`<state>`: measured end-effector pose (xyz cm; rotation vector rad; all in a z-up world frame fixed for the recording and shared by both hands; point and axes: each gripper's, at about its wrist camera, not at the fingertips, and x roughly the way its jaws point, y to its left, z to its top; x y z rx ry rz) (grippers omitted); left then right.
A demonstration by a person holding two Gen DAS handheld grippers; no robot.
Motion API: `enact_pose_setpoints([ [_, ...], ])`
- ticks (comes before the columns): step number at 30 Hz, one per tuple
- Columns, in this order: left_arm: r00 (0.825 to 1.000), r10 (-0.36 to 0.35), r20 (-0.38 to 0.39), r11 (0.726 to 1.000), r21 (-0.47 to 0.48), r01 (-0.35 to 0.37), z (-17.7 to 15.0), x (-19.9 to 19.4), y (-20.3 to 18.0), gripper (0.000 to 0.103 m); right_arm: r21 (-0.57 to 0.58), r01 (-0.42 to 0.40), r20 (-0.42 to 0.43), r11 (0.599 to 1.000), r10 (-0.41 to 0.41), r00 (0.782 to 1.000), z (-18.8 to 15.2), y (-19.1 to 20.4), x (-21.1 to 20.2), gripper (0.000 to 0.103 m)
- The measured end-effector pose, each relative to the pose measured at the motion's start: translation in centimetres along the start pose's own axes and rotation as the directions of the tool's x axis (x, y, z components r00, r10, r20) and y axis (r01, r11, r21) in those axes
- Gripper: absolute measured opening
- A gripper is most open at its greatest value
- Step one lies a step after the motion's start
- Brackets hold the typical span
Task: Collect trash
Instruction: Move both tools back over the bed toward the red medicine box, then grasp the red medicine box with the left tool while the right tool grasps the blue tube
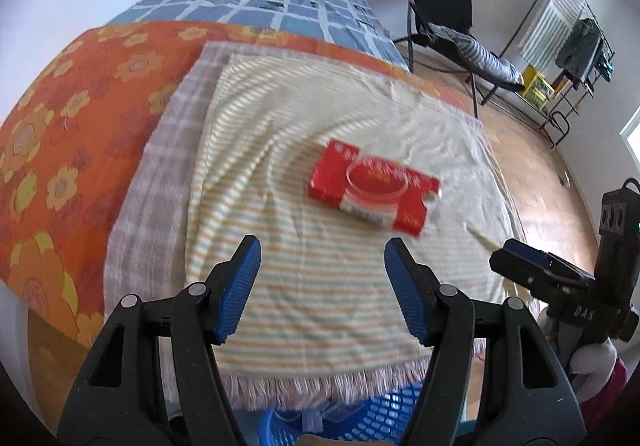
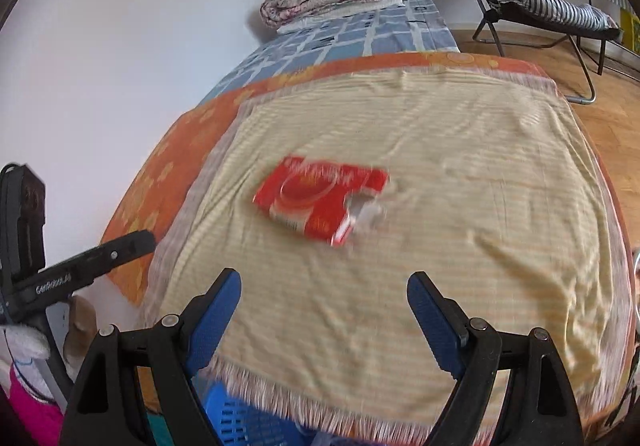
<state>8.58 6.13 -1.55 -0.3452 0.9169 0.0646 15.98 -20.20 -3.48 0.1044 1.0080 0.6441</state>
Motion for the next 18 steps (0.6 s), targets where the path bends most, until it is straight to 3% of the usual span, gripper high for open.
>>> enact_pose_setpoints([
  [6, 1.000, -0.003, -0.008, 0.999, -0.042, 0.003, 1.3, 1.4, 0.8, 0.066, 0.016, -0.064, -0.014, 0.998, 0.064, 0.998, 4.0, -0.9, 2.8, 0.087],
  [13, 1.000, 0.007, -0.027, 0.998, -0.058, -0.009, 1.7, 2.9, 1.1, 0.066, 0.061, -0.047, -0.039, 0.997, 0.049, 0.998, 6.1, -2.7, 6.6, 0.074],
  [18, 1.000, -0.006, -0.019, 0.995, -0.101, 0.004, 2.4, 3.1, 1.8, 0.066, 0.051, -0.048, -0.028, 0.998, 0.050, 0.998, 7.9, -2.9, 7.9, 0.074],
])
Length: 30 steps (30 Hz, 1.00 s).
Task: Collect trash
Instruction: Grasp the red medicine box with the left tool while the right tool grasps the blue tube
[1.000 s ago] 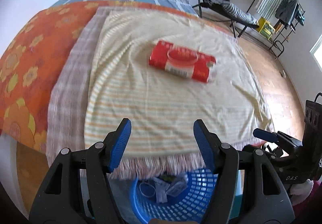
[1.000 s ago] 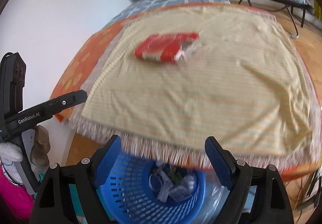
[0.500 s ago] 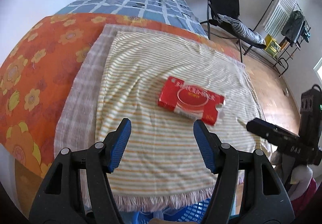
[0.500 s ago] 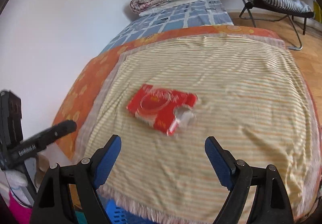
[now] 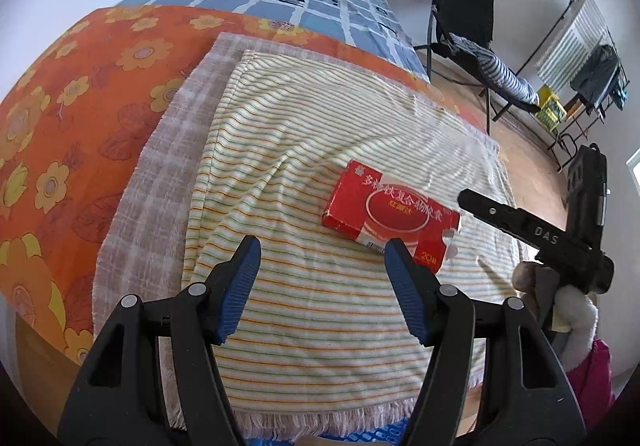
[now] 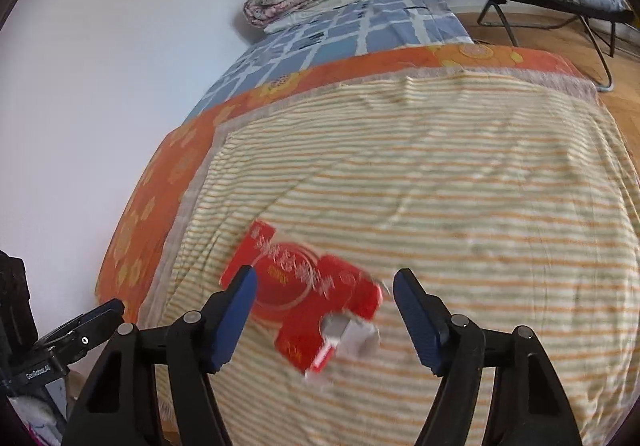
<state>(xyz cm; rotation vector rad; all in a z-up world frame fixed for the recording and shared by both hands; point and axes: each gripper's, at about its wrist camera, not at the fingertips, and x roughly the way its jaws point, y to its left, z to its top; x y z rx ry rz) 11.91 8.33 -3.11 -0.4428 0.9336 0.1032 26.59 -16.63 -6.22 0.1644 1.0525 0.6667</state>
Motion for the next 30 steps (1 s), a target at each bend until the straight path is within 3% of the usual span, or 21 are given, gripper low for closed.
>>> enact_pose_setpoints([
  [9, 1.000, -0.020, -0.006, 1.000, -0.013, 0.020, 0.3, 0.1, 0.0, 0.066, -0.047, 0.001, -0.072, 0.999, -0.005, 0.997, 1.4, 1.4, 4.0, 0.074],
  [12, 1.000, -0.015, 0.001, 1.000, -0.024, 0.015, 0.3, 0.0, 0.3, 0.066, -0.023, -0.043, -0.126, 0.999, 0.040, 0.991, 1.1, 1.2, 5.0, 0.074],
  [23, 0.999, 0.006, 0.036, 0.997, -0.078, -0.003, 1.0, -1.2, 2.3, 0.066, -0.019, -0.246, -0.271, 0.969, 0.232, 0.934, -3.5, 2.9, 4.7, 0.074],
  [28, 0.999, 0.019, 0.041, 0.995, -0.094, -0.015, 1.3, -1.2, 2.9, 0.066, -0.069, -0.331, -0.337, 0.941, 0.290, 0.896, -6.2, 5.1, 4.5, 0.074],
  [30, 0.999, 0.022, 0.038, 0.995, -0.096, -0.018, 1.3, -1.1, 3.0, 0.066, -0.096, -0.328, -0.349, 0.940, 0.277, 0.896, -6.7, 5.6, 4.1, 0.074],
])
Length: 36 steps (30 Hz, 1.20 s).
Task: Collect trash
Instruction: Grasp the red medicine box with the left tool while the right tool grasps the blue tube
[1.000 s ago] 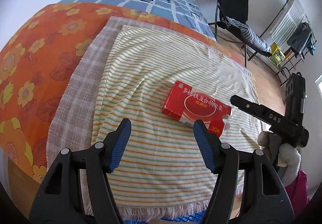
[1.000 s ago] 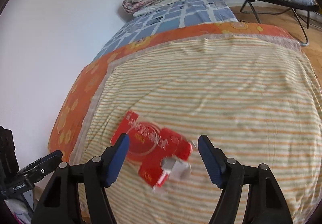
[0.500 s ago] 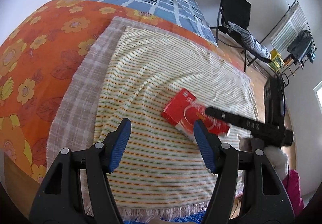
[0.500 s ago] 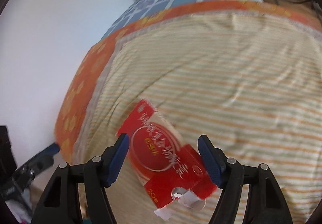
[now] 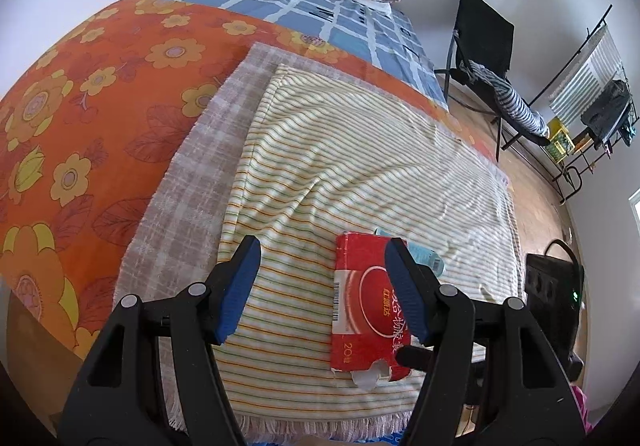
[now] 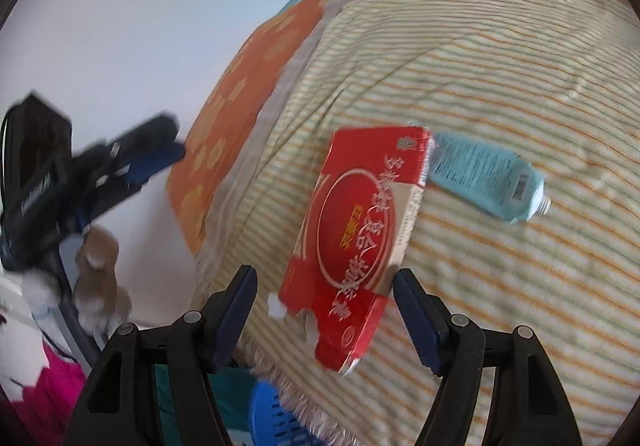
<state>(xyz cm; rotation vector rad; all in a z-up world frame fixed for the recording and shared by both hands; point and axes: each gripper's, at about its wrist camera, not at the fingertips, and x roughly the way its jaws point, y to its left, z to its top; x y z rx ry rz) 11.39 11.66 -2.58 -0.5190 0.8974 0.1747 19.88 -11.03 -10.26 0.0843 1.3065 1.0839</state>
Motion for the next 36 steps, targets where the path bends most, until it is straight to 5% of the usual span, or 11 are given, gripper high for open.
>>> enact_pose_setpoints([
  [5, 1.000, 0.001, -0.028, 1.000, 0.026, 0.000, -0.6, 0.9, -0.6, 0.066, 0.022, 0.079, 0.076, 0.997, -0.081, 0.994, -0.2, -0.8, -2.6, 0.074],
  [8, 0.997, -0.020, -0.080, 0.999, 0.046, 0.024, -1.4, 2.3, -1.5, 0.082, 0.063, 0.196, 0.138, 0.979, -0.203, 0.969, 0.1, -2.3, -4.7, 0.074],
  [11, 0.983, -0.049, -0.179, 0.995, 0.074, 0.064, -2.5, 4.4, -2.7, 0.082, 0.100, 0.233, 0.162, 0.967, -0.247, 0.955, 0.4, -3.8, -5.7, 0.074],
  [16, 0.962, -0.019, -0.274, 0.996, 0.079, 0.042, -3.4, 7.5, -3.4, 0.082, 0.131, 0.242, 0.177, 0.961, -0.263, 0.948, 0.6, -5.0, -6.7, 0.074],
  [26, 0.950, 0.002, -0.313, 0.999, 0.050, 0.015, -4.1, 10.6, -4.4, 0.082, 0.150, 0.240, 0.183, 0.959, -0.266, 0.947, 1.3, -6.0, -6.9, 0.074],
  [31, 0.945, 0.075, -0.318, 0.987, 0.156, -0.026, -4.7, 11.6, -6.9, 0.083, 0.170, 0.238, 0.194, 0.956, -0.269, 0.943, 1.6, -6.7, -7.3, 0.074],
  [36, 0.937, 0.199, -0.287, 0.947, 0.302, -0.109, -5.6, 12.9, -9.6, 0.090, 0.173, 0.242, 0.192, 0.955, -0.273, 0.943, 2.0, -6.9, -7.0, 0.074],
])
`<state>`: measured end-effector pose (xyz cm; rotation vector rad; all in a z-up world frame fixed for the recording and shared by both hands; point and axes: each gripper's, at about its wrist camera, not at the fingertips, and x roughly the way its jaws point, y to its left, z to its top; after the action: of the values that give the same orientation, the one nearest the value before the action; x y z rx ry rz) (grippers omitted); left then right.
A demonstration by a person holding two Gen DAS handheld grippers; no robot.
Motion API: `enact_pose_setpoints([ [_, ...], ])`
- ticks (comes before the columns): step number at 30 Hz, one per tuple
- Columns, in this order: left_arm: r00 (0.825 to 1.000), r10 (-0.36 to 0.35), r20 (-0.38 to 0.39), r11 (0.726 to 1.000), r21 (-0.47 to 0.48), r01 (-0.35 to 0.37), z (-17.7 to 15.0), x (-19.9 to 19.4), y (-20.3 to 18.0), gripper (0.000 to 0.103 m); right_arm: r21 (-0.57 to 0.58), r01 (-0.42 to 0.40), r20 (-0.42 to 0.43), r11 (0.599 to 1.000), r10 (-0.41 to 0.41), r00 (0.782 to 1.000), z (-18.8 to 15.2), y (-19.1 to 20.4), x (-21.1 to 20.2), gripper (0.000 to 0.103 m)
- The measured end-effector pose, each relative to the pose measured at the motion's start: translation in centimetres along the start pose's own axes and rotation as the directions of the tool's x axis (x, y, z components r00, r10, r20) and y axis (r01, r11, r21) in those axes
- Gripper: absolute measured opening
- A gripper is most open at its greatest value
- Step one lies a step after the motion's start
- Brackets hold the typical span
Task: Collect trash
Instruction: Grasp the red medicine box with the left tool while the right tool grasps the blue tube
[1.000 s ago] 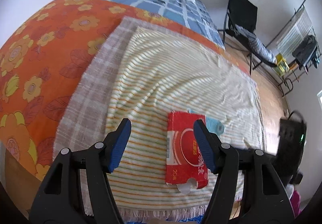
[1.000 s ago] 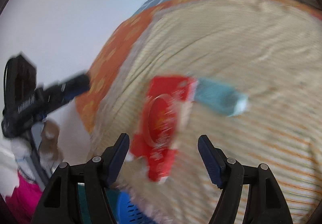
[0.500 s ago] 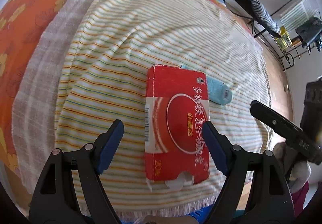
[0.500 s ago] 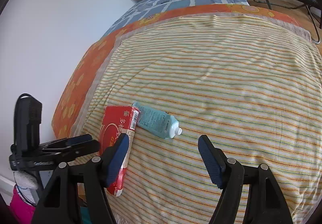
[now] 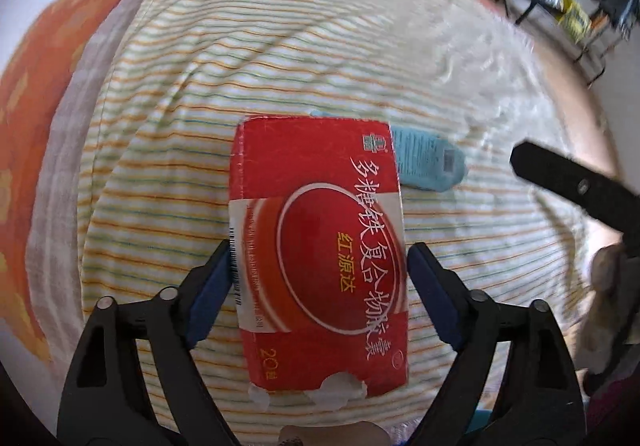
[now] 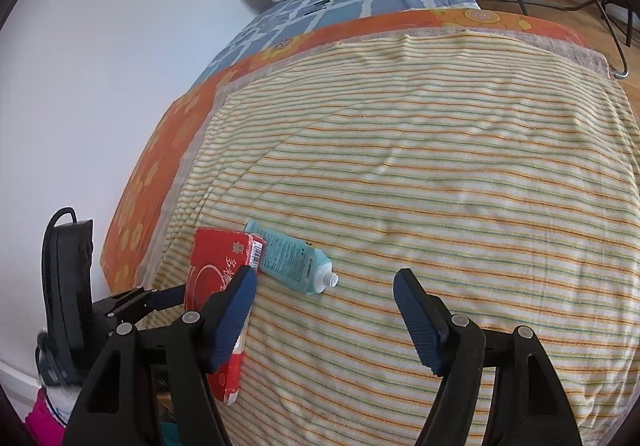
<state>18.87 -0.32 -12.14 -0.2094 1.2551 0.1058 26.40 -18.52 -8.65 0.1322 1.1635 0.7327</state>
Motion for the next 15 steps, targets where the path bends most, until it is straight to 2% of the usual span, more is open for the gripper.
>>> enact_pose_setpoints([
  [3, 0.996, 0.084, 0.000, 0.995, 0.056, -0.084, -0.1, 0.8, -1.3, 0.091, -0.010, 0.013, -0.008, 1.000, -0.013, 1.000, 0.1, 0.2, 0.6, 0.074],
  [6, 0.995, 0.100, 0.019, 0.993, 0.061, -0.101, -0.2, 0.9, -1.4, 0.091, 0.003, 0.022, -0.018, 1.000, -0.022, 1.000, 0.2, 0.0, 1.3, 0.073],
  [8, 0.995, 0.093, 0.025, 0.994, 0.047, -0.094, -0.2, 0.8, -1.0, 0.091, 0.014, 0.023, -0.029, 1.000, -0.022, 0.999, 0.2, -0.2, 1.8, 0.059],
  [11, 0.996, 0.085, 0.034, 0.996, 0.027, -0.086, -0.5, 0.5, 0.3, 0.090, 0.038, 0.009, -0.058, 0.999, -0.007, 0.998, 0.1, -0.5, 2.8, 0.048],
  [13, 0.996, 0.082, 0.039, 0.996, 0.015, -0.083, -0.7, 0.3, 1.2, 0.090, 0.039, 0.008, -0.071, 0.999, -0.005, 0.997, 0.0, -0.4, 3.4, 0.042],
  [15, 0.996, 0.077, 0.039, 0.997, 0.008, -0.077, -0.9, 0.0, 1.7, 0.090, 0.031, 0.013, -0.079, 0.999, -0.011, 0.997, -0.1, -0.1, 3.8, 0.042],
])
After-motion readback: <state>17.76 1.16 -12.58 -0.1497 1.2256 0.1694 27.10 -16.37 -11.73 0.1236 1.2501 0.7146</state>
